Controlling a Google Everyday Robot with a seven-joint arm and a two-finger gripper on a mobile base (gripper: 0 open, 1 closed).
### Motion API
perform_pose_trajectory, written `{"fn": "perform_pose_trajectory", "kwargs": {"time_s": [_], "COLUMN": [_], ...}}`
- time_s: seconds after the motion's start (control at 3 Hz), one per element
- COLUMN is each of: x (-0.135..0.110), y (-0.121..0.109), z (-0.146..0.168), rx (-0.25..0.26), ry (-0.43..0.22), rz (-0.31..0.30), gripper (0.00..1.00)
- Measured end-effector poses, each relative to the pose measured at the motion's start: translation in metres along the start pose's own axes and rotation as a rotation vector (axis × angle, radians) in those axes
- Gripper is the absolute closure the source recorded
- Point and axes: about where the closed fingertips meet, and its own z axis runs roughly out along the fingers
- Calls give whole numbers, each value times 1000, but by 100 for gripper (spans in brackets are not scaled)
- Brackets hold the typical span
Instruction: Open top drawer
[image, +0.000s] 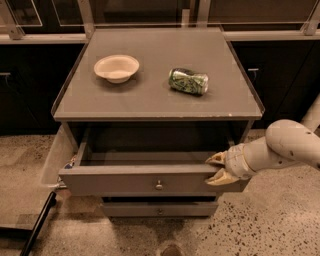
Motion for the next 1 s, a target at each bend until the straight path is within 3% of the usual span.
{"fn": "perform_pose_trajectory", "kwargs": {"time_s": [0.33,0.67,1.0], "x": [-4,-4,0], "y": [-7,-1,11], "z": [4,3,-1], "rx": [-12,-22,-23], "ry": [6,-5,-20], "rz": [-3,-15,-15], "gripper": [58,61,84]}}
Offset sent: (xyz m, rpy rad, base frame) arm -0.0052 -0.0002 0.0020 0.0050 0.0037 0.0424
